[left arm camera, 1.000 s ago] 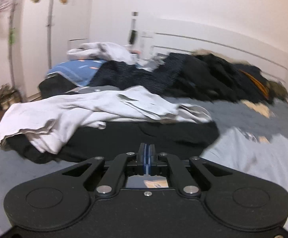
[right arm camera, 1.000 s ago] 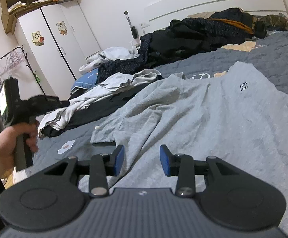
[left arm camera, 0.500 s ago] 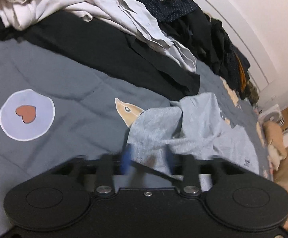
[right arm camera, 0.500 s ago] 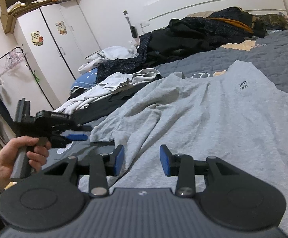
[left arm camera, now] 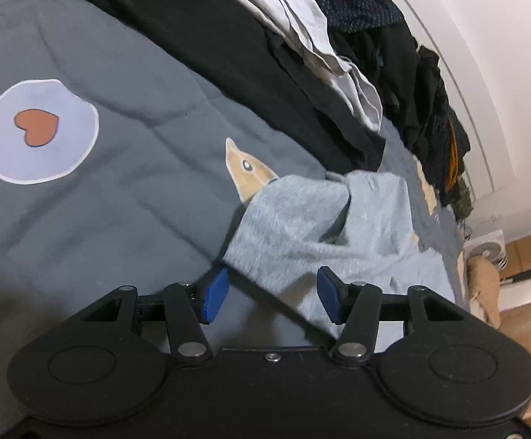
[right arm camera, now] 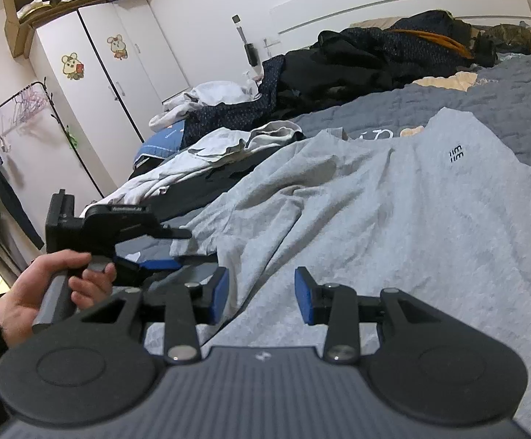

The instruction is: Fold clothes

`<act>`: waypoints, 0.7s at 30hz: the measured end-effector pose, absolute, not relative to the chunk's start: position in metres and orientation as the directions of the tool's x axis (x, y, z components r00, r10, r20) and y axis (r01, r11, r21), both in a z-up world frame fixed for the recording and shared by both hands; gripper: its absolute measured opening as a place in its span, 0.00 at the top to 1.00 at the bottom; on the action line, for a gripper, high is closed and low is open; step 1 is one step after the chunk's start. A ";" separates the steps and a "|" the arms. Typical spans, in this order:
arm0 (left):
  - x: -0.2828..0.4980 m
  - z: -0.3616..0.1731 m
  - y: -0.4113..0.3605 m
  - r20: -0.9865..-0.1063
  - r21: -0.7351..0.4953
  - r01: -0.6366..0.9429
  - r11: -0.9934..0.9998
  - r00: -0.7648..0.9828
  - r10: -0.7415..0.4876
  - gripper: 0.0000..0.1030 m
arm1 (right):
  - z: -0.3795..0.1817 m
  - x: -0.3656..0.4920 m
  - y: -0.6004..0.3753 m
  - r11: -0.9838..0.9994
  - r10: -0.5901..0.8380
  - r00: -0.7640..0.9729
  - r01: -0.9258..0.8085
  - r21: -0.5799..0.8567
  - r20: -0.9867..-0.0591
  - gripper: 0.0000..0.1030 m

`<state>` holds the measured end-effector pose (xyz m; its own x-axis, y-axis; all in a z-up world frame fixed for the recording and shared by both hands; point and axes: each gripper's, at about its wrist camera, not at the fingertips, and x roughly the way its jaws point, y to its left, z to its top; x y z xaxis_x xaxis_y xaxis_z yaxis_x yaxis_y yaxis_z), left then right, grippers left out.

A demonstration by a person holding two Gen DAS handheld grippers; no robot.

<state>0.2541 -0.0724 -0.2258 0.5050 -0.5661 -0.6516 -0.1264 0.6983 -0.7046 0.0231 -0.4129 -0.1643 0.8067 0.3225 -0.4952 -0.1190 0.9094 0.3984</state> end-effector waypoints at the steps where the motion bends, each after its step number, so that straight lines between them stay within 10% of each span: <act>1: 0.256 -0.228 -0.072 -0.644 -0.714 -0.133 0.687 0.510 -0.571 0.51 | -0.165 0.023 -0.412 0.910 0.323 0.805 -0.120 0.397 -0.497 0.63; 10: 0.261 -0.224 -0.071 -0.630 -0.697 -0.125 0.706 0.577 -0.520 0.91 | -0.170 0.025 -0.409 0.911 0.327 0.794 -0.121 0.394 -0.512 0.63; 21: 0.247 -0.127 -0.066 -0.448 -0.455 0.112 0.883 0.829 -0.336 0.96 | -0.169 0.023 -0.409 0.908 0.335 0.789 -0.124 0.401 -0.515 0.63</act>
<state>0.2468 -0.0661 -0.1274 0.8286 -0.3356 -0.4480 0.1117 0.8834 -0.4551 0.0232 -0.4093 -0.1694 0.7891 0.3353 -0.5147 -0.1240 0.9076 0.4011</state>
